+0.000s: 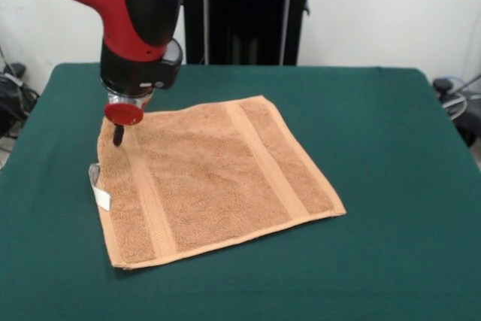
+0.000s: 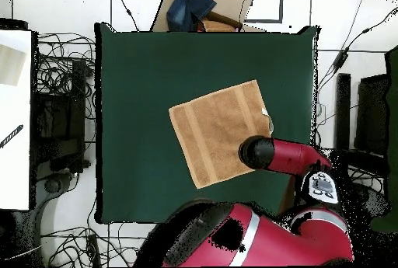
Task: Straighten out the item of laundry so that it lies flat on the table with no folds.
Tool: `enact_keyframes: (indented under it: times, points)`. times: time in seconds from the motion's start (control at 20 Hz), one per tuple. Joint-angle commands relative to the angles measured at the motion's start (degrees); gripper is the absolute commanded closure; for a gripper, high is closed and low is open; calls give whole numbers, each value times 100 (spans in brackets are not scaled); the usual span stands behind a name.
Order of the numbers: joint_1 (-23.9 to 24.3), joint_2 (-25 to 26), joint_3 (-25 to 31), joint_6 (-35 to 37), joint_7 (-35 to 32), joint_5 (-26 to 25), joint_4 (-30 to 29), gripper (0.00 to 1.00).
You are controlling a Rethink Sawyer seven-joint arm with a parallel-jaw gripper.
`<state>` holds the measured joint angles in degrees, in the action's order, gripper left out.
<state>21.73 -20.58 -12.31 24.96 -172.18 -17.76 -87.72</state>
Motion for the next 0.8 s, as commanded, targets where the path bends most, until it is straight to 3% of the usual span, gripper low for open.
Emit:
enact_keyframes:
  times: [0.05, 0.8]
  points:
    - [-136, 40, 380, 162, 387, -156, -364, 0]
    - [-741, 73, 297, 432, -214, 294, -331, 0]
